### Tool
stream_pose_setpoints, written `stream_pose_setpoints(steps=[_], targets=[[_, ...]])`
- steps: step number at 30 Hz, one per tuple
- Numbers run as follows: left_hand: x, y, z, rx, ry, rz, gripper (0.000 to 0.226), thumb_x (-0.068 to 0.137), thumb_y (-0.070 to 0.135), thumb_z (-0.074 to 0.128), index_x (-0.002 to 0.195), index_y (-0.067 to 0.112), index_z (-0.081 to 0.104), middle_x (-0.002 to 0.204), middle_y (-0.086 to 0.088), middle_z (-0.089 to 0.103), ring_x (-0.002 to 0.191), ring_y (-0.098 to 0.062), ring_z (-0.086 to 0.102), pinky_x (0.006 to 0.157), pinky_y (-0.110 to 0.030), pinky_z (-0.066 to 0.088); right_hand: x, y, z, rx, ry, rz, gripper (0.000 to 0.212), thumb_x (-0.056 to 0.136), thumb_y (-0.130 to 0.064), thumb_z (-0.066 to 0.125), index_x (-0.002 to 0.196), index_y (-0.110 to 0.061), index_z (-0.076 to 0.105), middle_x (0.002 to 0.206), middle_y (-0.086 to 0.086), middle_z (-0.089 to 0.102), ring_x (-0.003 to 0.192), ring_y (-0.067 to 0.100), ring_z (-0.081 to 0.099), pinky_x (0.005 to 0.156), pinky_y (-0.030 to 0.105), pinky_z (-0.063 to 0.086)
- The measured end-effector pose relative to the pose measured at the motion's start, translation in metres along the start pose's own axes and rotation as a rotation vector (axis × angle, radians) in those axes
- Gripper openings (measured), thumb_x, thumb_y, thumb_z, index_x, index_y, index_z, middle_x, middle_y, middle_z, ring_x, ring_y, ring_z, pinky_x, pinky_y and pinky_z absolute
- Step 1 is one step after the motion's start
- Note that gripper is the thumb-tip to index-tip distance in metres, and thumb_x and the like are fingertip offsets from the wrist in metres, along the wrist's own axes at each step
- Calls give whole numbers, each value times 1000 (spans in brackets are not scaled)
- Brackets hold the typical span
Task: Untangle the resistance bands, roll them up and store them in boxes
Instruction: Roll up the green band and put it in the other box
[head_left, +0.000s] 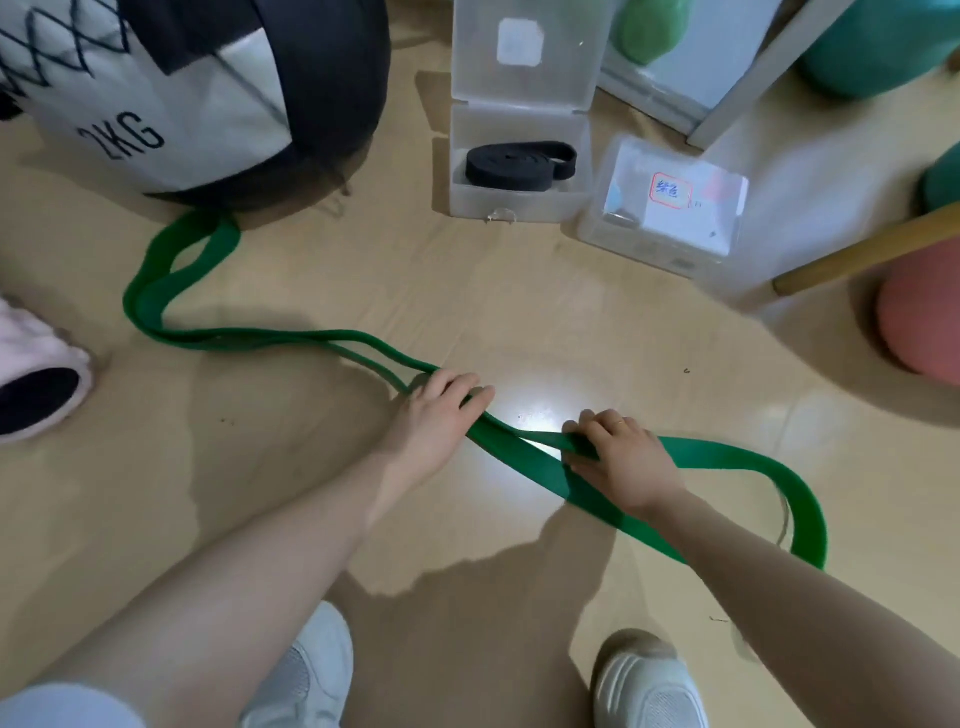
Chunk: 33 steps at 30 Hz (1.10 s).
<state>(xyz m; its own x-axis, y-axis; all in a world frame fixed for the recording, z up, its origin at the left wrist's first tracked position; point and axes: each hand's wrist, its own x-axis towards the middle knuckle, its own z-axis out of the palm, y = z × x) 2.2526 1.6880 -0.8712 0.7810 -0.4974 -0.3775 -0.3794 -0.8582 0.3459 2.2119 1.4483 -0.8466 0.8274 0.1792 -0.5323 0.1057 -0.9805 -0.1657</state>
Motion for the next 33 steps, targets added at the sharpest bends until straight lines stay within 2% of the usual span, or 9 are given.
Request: stream_pose_setpoints(steps=[4,7,12,16,19,22,25,28,33], targets=[[-1,-1,-3,-73,68,29,32,96,15,40,121,9,58,127,-9,53,117,-25,45,97,-37,40,-2,-18,19,-71,141,-53,49,64,-25,81,106,-23,56,93,1,62,74,27,63,60,32,49],[-5,-6,-4,-21,178,129,30,58,-2,78,86,6,70,83,-6,69,74,-27,62,60,-34,55,1,-23,17,-119,182,-53,52,58,-19,84,97,-24,50,75,-1,59,58,22,59,44,25,36],[1,-1,-1,86,233,232,36,45,12,88,76,16,70,71,3,66,77,-17,37,56,-25,44,2,-23,11,-78,139,-131,46,55,-16,82,90,-27,53,61,-5,52,50,19,54,43,17,-3],[9,3,-5,206,148,193,33,42,15,88,68,21,69,65,7,63,78,-17,46,65,-26,26,-6,-33,14,-40,254,-162,25,71,-36,56,89,-23,46,63,-4,54,50,21,55,36,17,18],[13,12,-9,89,116,100,15,82,28,66,94,19,69,89,3,66,88,-21,58,77,-28,29,-8,-36,23,-174,179,-93,59,61,-67,62,93,-17,59,73,-4,60,59,19,59,43,28,42],[14,19,-10,-166,137,-93,25,96,28,45,107,15,64,103,-3,63,95,-25,57,77,-31,36,-14,-28,29,-250,133,21,58,51,-34,83,100,-13,59,78,2,61,64,25,59,52,31,46],[14,21,-15,-285,218,-152,23,96,25,46,104,13,64,102,-2,63,90,-24,58,73,-32,41,-20,9,20,-202,104,262,37,84,-27,57,120,-21,50,105,3,58,96,28,56,84,37,41],[21,19,-17,-150,77,-160,26,97,27,41,111,16,60,111,-2,61,97,-24,56,78,-32,41,-33,51,12,-91,89,321,33,91,-34,44,122,-22,44,119,1,51,114,25,46,101,32,27],[30,51,-18,195,-116,-142,33,87,6,43,117,19,46,119,-3,54,110,-25,50,88,-31,36,-36,58,17,-68,64,321,26,96,-21,34,121,-19,41,122,3,49,116,27,46,99,34,30]])
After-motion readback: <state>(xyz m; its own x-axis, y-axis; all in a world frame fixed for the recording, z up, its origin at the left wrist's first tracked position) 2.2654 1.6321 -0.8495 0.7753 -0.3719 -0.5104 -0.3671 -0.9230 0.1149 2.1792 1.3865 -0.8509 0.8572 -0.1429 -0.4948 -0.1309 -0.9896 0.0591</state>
